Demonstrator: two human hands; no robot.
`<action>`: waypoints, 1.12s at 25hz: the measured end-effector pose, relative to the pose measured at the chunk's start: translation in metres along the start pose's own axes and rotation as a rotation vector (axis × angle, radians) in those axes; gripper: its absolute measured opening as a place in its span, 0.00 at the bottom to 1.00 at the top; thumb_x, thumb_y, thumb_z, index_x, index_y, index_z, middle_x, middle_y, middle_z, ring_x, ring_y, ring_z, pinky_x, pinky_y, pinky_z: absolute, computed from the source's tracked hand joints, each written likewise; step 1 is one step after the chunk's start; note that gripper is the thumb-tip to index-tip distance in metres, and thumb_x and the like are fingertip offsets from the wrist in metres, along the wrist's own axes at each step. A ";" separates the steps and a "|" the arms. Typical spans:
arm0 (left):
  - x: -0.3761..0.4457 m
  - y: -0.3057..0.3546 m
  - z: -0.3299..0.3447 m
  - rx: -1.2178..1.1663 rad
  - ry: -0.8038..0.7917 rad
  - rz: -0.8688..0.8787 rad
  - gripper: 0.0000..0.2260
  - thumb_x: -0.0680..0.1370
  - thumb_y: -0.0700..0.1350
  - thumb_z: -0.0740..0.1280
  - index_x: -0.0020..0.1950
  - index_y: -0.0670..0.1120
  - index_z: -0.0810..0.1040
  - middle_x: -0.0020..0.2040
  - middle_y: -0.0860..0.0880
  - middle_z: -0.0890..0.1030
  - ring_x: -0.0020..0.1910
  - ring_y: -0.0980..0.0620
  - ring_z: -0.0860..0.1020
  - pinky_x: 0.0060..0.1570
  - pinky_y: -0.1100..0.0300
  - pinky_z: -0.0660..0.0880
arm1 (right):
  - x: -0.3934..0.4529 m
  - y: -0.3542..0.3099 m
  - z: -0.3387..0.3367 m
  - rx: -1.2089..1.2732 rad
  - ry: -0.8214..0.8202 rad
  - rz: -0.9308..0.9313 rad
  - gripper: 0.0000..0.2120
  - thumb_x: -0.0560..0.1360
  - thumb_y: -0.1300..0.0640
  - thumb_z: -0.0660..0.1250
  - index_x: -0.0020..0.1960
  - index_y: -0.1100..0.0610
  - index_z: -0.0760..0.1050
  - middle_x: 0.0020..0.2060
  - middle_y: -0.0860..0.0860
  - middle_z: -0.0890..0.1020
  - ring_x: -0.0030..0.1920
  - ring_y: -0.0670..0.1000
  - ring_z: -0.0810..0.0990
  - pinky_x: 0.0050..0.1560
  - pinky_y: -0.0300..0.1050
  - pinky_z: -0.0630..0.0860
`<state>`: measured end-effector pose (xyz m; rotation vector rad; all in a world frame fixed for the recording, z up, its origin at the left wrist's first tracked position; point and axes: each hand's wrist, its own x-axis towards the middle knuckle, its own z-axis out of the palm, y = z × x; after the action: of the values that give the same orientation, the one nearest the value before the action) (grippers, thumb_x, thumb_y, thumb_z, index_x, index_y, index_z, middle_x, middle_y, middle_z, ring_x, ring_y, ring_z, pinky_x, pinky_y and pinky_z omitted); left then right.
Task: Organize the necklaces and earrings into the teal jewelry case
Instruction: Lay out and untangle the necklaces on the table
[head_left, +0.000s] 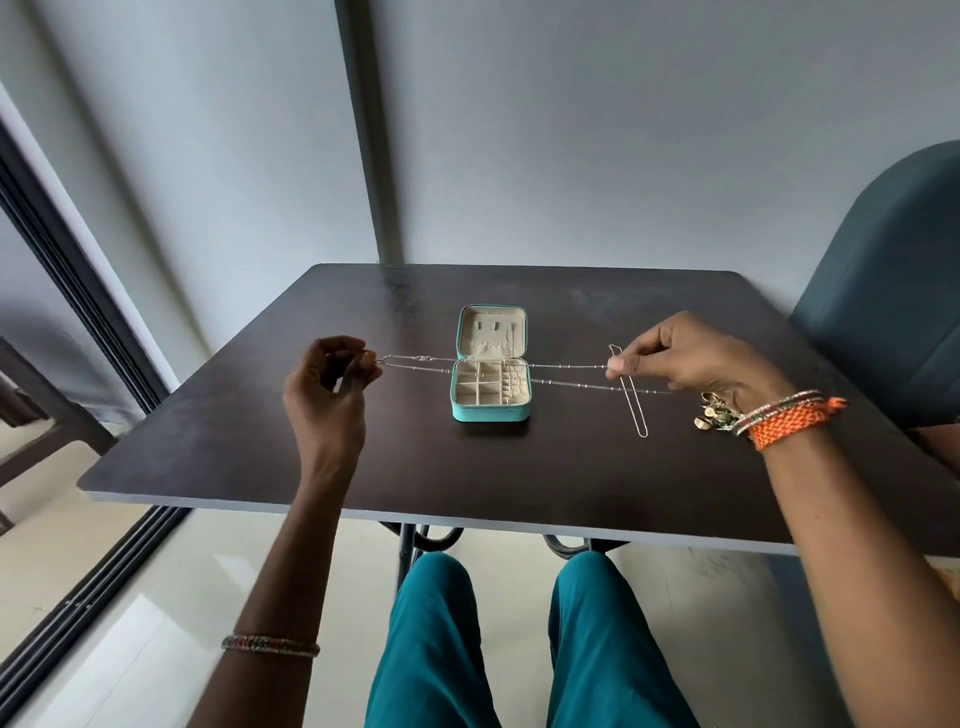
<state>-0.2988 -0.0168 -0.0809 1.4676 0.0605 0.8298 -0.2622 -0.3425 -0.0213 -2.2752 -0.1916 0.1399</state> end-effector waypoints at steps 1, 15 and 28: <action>0.000 0.000 0.001 -0.007 -0.001 0.003 0.09 0.75 0.33 0.68 0.42 0.47 0.77 0.37 0.44 0.79 0.37 0.53 0.80 0.43 0.61 0.79 | 0.000 -0.002 -0.002 0.028 0.025 -0.030 0.05 0.72 0.54 0.71 0.41 0.55 0.83 0.23 0.45 0.77 0.21 0.43 0.60 0.22 0.35 0.62; 0.007 0.040 0.036 -0.553 0.179 -0.268 0.09 0.79 0.33 0.62 0.44 0.45 0.69 0.38 0.46 0.75 0.33 0.54 0.76 0.42 0.56 0.81 | -0.003 0.021 0.031 1.549 0.023 0.102 0.15 0.52 0.60 0.71 0.25 0.54 0.63 0.23 0.48 0.70 0.20 0.44 0.66 0.19 0.34 0.62; 0.006 0.040 0.052 -0.491 0.078 -0.376 0.08 0.79 0.34 0.62 0.46 0.46 0.68 0.37 0.46 0.75 0.26 0.57 0.76 0.32 0.63 0.79 | -0.024 0.024 0.041 1.772 -0.019 -0.515 0.09 0.63 0.58 0.76 0.36 0.52 0.75 0.27 0.45 0.72 0.31 0.43 0.71 0.31 0.34 0.69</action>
<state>-0.2858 -0.0626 -0.0349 0.9224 0.1732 0.5429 -0.2904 -0.3318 -0.0656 -0.4305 -0.4231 0.0145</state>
